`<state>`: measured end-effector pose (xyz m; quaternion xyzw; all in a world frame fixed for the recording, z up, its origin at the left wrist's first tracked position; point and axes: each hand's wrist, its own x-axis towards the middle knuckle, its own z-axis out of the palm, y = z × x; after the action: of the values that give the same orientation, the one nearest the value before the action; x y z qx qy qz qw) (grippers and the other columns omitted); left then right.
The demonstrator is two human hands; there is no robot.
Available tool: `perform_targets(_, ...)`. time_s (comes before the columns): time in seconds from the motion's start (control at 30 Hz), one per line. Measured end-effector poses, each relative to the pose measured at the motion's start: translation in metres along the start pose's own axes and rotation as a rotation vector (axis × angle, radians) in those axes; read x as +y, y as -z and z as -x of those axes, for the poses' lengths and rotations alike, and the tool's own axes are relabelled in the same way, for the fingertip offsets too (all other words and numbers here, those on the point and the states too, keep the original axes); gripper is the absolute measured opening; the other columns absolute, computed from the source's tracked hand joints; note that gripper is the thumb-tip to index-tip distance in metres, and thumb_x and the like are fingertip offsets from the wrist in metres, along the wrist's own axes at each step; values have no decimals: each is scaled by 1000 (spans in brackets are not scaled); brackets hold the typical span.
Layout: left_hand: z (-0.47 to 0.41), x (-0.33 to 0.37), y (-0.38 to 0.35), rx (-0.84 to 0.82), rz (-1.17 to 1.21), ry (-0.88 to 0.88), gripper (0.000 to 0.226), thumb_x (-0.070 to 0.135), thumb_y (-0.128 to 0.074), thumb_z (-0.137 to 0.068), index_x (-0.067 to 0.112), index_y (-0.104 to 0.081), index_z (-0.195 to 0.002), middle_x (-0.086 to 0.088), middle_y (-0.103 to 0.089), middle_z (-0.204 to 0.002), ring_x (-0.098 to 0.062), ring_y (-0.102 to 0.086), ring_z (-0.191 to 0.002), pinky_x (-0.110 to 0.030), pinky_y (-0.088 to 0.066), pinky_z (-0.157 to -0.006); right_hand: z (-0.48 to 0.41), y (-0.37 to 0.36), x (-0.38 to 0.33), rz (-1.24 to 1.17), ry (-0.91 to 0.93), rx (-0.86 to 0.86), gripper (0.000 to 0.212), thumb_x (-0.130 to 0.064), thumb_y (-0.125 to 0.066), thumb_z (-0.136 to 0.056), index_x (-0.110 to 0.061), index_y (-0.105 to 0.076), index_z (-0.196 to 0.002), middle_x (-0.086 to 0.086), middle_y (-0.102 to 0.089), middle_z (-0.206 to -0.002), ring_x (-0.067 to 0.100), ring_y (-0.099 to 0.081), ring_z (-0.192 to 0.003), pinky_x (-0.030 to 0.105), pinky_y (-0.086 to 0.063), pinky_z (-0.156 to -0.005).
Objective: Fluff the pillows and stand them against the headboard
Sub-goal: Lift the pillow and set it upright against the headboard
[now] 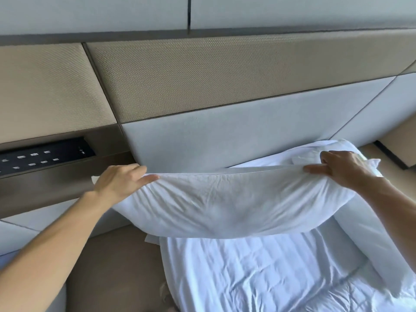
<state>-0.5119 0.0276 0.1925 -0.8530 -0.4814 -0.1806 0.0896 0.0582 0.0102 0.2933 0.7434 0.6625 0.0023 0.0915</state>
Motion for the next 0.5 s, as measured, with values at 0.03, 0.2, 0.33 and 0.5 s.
perform_targets(0.03, -5, -2, -8, -7, -18, 11, 62, 61, -38, -94, 9, -38, -59, -3, -33, -52, -30, -42, -40, -27, -28, -39, -18, -2, -1, -14, 13, -11, 63, -81, -47, -80, -19, -50, -69, -4, -59, -76, 25, -54, -86, 53, -35, -82)
perform_targets(0.2, -20, -9, -37, -18, -112, 36, 53, 51, -47, -93, 11, -39, -59, -4, -34, -51, -29, -42, -38, -28, -31, -35, -114, -33, -4, -91, 195, 21, 86, -101, -22, -62, -17, -42, -63, 0, -53, -65, 30, -54, -70, 36, -40, -67)
perform_targets(0.33, -30, -12, -54, 21, -135, 114, 56, 52, -44, -96, 11, -40, -58, -6, -33, -49, -31, -38, -37, -25, -22, -40, -173, -54, -16, -68, 305, 103, 75, -90, -34, -72, -15, -41, -65, 5, -51, -64, 35, -62, -73, 36, -40, -65)
perform_targets(0.5, -38, -8, -89, -70, -135, 234, 56, 54, -46, -92, 11, -41, -57, -8, -35, -47, -36, -40, -37, -28, -25, -39, -240, -100, -37, -23, 470, 278, 84, -76, -24, -90, -3, -50, -59, 18, -51, -54, 38, -59, -56, 41, -48, -56)
